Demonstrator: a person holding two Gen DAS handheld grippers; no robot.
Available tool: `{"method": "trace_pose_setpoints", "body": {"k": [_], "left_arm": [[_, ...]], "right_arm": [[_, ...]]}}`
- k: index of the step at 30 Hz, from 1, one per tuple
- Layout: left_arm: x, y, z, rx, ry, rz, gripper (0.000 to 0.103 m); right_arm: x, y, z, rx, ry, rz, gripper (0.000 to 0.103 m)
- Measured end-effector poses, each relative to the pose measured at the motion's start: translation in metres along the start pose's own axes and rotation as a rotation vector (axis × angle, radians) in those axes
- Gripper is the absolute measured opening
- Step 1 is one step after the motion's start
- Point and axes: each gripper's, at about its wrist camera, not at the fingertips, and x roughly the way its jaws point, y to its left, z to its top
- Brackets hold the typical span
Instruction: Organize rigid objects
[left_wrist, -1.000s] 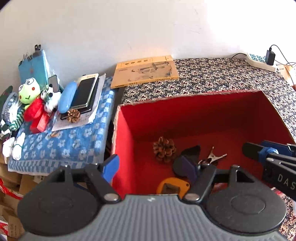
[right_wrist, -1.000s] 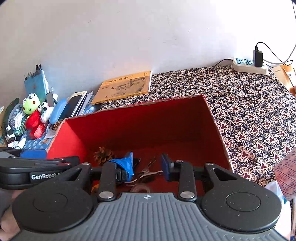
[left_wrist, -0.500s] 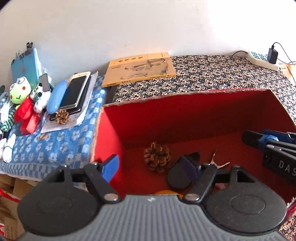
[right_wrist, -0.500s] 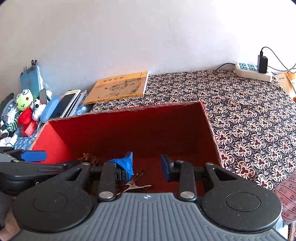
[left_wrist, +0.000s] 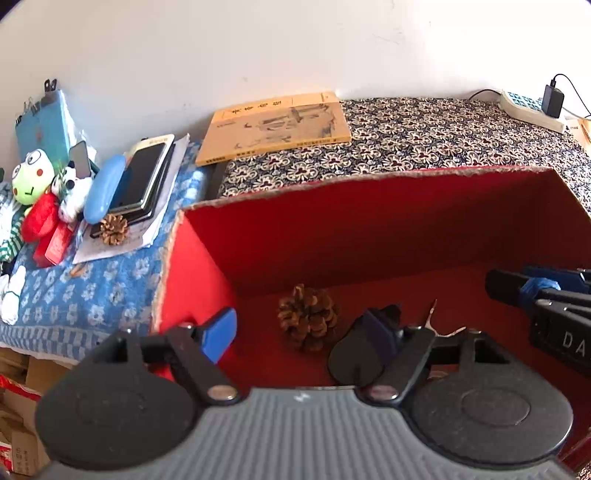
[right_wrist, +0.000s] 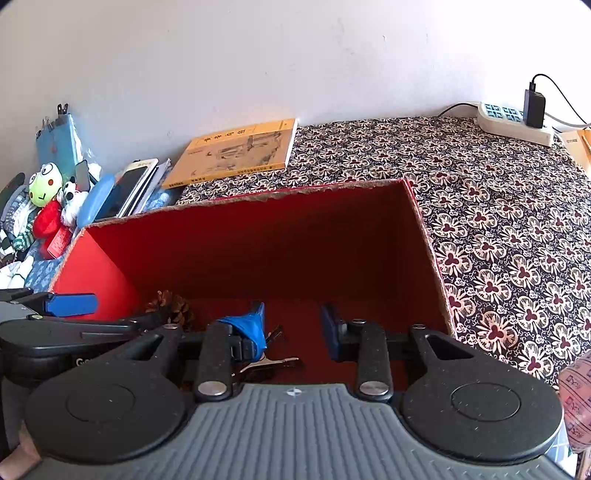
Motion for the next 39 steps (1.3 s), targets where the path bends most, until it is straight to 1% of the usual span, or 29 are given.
{"method": "trace_pose_setpoints", "body": {"k": [4, 10, 24, 39], "left_arm": [[0.0023, 0.0030, 0.0004, -0.015, 0.008, -0.016, 0.076], [0.0043, 0.0024, 0.0015, -0.005, 0.009, -0.022, 0.076], [0.0056, 0.0027, 0.0020, -0.004, 0.009, -0.003, 0.077], [0.0059, 0.0025, 0.0021, 0.005, 0.012, -0.009, 0.077]], "right_arm": [[-0.0004, 0.0003, -0.0002, -0.002, -0.012, -0.011, 0.015], [0.0009, -0.0005, 0.0011, -0.002, -0.015, -0.016, 0.014], [0.0024, -0.0007, 0.0019, -0.010, -0.008, -0.022, 0.013], [0.0060, -0.0015, 0.0038, -0.026, 0.016, -0.025, 0.013]]}}
